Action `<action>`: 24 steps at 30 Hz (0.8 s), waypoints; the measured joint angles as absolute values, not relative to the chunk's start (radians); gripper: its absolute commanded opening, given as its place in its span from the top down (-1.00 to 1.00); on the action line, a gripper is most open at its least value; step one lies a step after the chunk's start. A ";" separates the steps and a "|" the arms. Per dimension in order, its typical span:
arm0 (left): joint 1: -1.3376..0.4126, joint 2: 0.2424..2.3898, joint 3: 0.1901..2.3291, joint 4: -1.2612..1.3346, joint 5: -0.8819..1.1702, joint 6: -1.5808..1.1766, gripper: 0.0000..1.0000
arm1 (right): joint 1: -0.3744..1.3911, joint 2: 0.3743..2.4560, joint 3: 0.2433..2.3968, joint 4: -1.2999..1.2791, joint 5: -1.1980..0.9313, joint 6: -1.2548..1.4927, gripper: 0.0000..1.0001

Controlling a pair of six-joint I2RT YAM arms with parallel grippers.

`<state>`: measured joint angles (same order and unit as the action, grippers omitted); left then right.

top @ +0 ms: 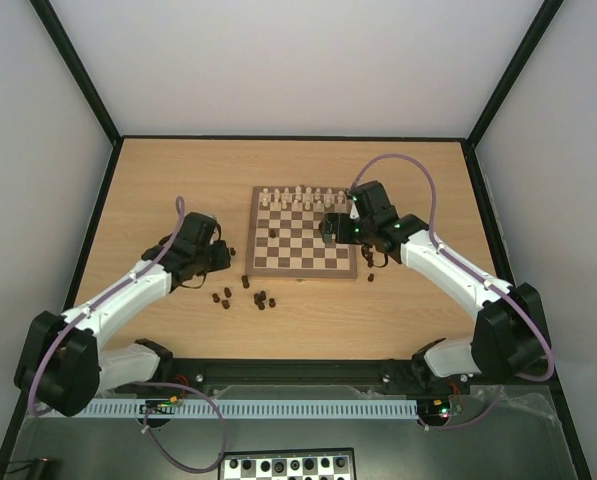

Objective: Set up the chess pieces on the board
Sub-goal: Pick up the chess piece at the center of the board.

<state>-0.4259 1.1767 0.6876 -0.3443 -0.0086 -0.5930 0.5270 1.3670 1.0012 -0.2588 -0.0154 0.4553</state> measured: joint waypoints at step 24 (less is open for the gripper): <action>-0.434 1.441 0.687 -0.296 -0.117 -0.612 0.32 | 0.531 1.378 0.984 -0.254 -0.039 0.455 -0.96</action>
<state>-0.4339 1.4406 0.6872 -0.2962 -0.1169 -0.6125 0.5308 1.3785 0.9836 -0.2543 -0.0391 0.4553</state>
